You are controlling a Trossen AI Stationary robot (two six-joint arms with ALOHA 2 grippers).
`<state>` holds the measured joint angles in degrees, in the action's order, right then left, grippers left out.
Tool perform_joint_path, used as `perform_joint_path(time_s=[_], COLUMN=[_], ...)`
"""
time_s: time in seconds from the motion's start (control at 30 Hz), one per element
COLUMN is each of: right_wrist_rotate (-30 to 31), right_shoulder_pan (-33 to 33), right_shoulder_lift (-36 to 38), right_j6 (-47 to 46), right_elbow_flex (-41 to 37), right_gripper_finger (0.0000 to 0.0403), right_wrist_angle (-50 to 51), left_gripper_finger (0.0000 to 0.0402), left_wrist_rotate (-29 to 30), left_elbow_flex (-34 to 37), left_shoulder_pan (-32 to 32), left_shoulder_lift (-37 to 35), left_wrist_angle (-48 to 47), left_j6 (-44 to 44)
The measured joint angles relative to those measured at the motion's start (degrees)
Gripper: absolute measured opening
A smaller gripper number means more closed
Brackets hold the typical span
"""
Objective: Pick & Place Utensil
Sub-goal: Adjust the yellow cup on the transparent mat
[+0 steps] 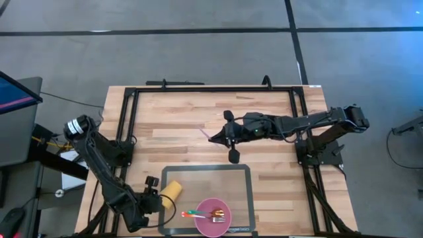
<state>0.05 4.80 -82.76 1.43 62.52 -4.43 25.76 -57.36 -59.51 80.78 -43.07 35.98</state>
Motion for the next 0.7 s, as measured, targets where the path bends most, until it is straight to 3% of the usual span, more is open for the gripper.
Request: perform_joint_path(time_s=[0.3,0.43,0.7], right_wrist_rotate=[-0.02,-0.04,-0.22], right_shoulder_pan=[0.07,0.07,0.78], right_shoulder_lift=[0.0,0.0,0.0], right_j6=[-0.02,-0.02,0.0], right_elbow_flex=[0.0,0.0,0.0], right_gripper_finger=[0.0001,0.0001,0.0001], right_wrist_angle=[-2.25,-2.16,-1.99], left_gripper_finger=[0.0097,0.009,0.0015], left_wrist_rotate=[3.69,8.21,12.95], left_elbow_flex=[-0.09,0.13,-0.02], left_shoulder_pan=[-0.04,0.16,1.85], left_shoulder_lift=[1.37,1.59,1.35], left_wrist_angle=[-0.24,-1.01,-1.5], left_j6=[-0.21,-1.49,-1.81])
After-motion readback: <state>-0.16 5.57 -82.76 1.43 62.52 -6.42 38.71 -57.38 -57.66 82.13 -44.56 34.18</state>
